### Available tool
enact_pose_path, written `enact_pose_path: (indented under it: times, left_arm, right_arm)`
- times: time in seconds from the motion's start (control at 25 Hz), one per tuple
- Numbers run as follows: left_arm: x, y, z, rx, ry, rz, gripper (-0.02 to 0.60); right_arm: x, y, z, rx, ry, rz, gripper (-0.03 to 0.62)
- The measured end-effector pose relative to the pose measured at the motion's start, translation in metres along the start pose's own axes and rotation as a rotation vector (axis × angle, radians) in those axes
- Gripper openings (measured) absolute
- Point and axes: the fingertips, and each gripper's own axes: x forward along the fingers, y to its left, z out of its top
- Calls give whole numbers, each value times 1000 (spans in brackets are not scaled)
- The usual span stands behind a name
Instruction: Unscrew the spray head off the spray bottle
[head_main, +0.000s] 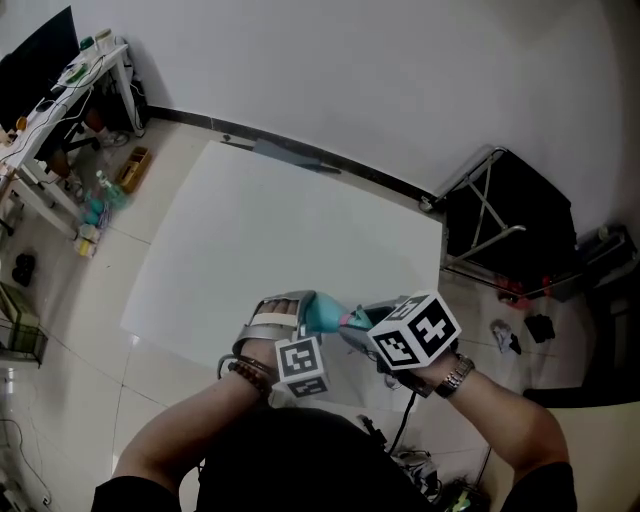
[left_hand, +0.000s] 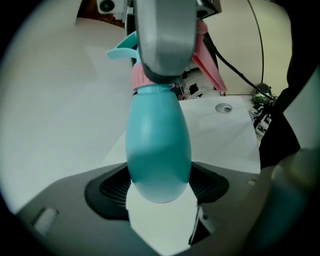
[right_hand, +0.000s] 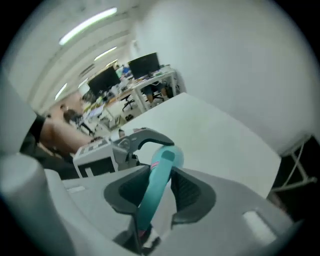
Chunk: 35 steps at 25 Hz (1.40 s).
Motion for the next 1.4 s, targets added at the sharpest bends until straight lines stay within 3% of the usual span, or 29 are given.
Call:
enact_pose_path:
  times: [0.08,0.16,0.24,0.36,0.44,0.72,0.88,0.96,1.12,1.24,1.4]
  left_arm:
    - [2,-3,-2,-2,6,-5,388]
    - [3,-3,-2,-5,7,-8,388]
    - [3,-3,0,-12,4,-14,388]
    - [2,-2,-2,-24,-1,-23,388]
    - [3,-3,-5,-36,-1,-30,388]
    - [2,-5,-11,-53,-12,-52,388]
    - [0,-5,-12,-53,-24,-66,388]
    - [-1,-6,-11,-51,-30,-73,388]
    - [-2,-10,-9,-35,-54,-94,388]
    - [-5,-14,-4,-20,-74,-127,388]
    - [-8,-21,4,12,-116,-167,388]
  right_arm:
    - [2,-2,-2,160,-23,62,123]
    - [1,-4,-1,187,-41,71,124]
    - [-1,-3,2,128,-56,50,126]
    - [-10,3,10,-14,-88,22,215]
    - [-18,9,16,-125,-111,8,242]
    - [-55,34,28,-618,-170,-51,247]
    - [-91,32,39,-911,-169,-149,247]
    - [-102,24,41,-1063,-114,-247,247]
    - [-89,-6,18,-1585,148,-529,247]
    - [-69,13,6,-1840,128,-537,247]
    - [-52,34,-6,-2022,58,-494,256]
